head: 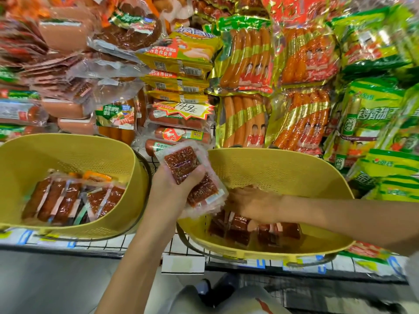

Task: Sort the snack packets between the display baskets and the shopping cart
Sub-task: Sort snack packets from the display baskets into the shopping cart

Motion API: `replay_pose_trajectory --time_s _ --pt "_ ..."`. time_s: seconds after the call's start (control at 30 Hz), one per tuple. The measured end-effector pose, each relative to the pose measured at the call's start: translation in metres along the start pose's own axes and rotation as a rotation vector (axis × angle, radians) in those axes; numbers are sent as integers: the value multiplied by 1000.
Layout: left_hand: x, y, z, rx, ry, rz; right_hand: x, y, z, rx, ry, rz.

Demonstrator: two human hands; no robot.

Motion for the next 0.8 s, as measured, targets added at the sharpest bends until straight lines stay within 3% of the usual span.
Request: replay_pose_trajectory --time_s 0.07,0.13,0.4,0.5,0.63,0.7,0.8 --pt "-4 0 1 -1 -1 -6 2 -6 6 -117 181 -150" --pt "-8 1 2 -11 -1 -15 -9 -10 2 -97 229 -318" --pt "-13 0 6 -3 -43 -67 -35 13 -30 230 -285 -385" --pt "-14 0 4 42 -91 -90 -53 36 -39 433 -692 -478" --pt "-8 2 -1 76 -85 -52 -76 71 -28 465 -1679 -535" --pt "1 4 -2 79 -62 7 -85 72 -11 413 -1833 -523" --pt "16 8 -2 51 -28 119 -93 66 8 467 -1795 -569"
Point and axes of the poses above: each hand's wrist, its own y-axis away from the middle knuckle, its own x-axis out of the palm, z = x × y, the point moved 4 cm from there along -y, towards the middle knuckle, and after that the axes turned 6 degrees about -z, right-handed, at the moved point
